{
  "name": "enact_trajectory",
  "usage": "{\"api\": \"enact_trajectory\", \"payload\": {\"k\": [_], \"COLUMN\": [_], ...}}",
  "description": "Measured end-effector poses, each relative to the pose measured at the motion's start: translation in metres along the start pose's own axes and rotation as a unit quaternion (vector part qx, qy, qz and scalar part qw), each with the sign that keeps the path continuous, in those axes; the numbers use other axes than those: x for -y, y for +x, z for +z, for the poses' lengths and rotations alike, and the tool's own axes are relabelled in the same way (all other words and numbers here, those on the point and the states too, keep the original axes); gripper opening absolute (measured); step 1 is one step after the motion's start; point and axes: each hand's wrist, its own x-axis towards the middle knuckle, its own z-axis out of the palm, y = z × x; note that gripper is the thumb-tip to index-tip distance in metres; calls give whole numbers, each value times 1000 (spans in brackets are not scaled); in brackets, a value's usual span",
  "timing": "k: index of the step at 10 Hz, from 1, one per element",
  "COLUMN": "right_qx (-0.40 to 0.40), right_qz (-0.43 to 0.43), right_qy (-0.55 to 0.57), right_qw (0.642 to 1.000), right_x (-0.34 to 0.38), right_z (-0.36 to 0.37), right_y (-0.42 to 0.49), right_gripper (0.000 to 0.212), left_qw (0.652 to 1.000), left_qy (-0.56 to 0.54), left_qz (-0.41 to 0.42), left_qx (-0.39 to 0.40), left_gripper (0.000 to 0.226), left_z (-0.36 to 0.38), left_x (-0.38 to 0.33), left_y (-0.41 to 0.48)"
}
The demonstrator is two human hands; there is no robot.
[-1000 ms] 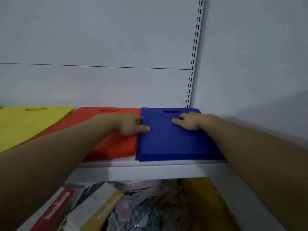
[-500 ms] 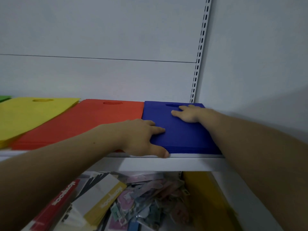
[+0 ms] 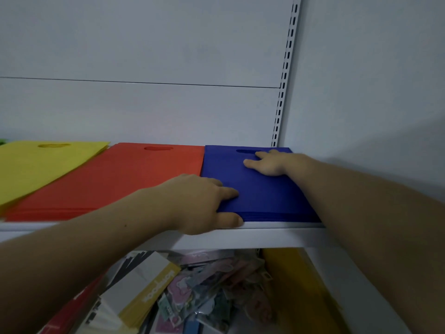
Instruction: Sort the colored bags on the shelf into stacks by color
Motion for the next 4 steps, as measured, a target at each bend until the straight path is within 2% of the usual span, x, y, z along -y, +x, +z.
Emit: {"api": "enact_trajectory", "payload": {"k": [2,4], "right_qx": [-28,-70], "right_qz": [-9,-42], "right_qy": [-5,-7], "right_qw": [1000,997], "right_x": [3,22], "right_z": [-5,-12], "right_y": [-9,-32], "right_gripper": [89,86], "left_qw": [996,986], "left_qy": [-81,-152], "left_qz": [-21,-59], "left_qx": [10,-23], "left_gripper": [83,77], "left_z": [-4,-9], "left_x": [2,31], "left_y": [-9,-24]}}
